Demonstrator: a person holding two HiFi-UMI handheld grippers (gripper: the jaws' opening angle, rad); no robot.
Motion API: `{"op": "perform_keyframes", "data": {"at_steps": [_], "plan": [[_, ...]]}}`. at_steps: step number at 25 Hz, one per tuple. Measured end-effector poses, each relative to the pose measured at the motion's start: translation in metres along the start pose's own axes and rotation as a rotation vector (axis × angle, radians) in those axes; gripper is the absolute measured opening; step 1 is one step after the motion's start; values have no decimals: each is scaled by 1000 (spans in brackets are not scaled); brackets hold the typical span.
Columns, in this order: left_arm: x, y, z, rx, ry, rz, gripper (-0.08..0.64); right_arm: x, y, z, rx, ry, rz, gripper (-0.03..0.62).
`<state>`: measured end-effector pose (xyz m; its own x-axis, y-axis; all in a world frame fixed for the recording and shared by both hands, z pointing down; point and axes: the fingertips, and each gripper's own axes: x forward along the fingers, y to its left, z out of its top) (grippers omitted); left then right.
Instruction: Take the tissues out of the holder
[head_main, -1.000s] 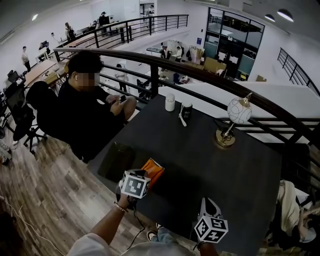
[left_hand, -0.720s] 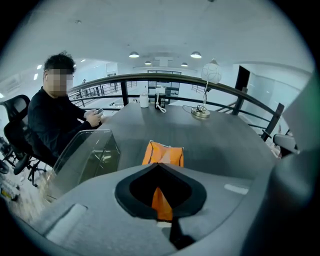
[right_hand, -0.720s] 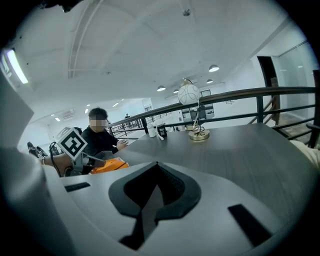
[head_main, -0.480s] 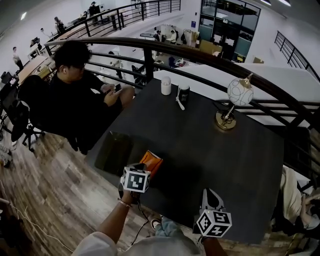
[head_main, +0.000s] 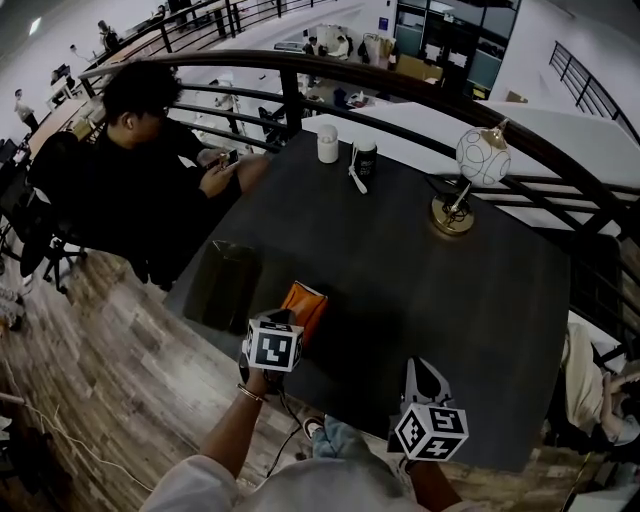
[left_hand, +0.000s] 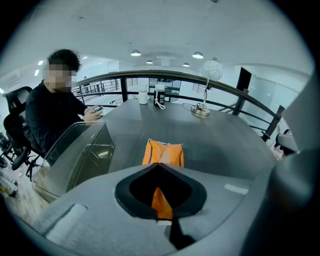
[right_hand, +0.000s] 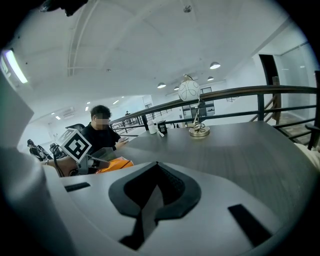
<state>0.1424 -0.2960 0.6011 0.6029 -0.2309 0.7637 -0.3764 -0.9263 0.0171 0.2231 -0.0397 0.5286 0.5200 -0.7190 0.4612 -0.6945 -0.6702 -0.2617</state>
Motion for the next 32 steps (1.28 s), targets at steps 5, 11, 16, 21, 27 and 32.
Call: {"op": "perform_keyframes", "data": {"at_steps": [5, 11, 16, 21, 27, 32], "plan": [[3, -1, -4, -8, -15, 8, 9, 3, -6, -1, 0, 6, 2, 6], [2, 0, -10, 3, -22, 15, 9, 3, -5, -2, 0, 17, 8, 6], [0, -7, -9, -8, -32, -30, 11, 9, -2, -2, -3, 25, 24, 6], [-1, -7, -8, -8, -51, -35, 11, 14, 2, -2, -7, 31, 37, 6], [-10, -8, -1, -47, -98, -43, 11, 17, 4, 0, -15, 31, 43, 6], [-28, -8, 8, -104, -150, -38, 11, 19, 9, 4, -24, 29, 55, 6]]}}
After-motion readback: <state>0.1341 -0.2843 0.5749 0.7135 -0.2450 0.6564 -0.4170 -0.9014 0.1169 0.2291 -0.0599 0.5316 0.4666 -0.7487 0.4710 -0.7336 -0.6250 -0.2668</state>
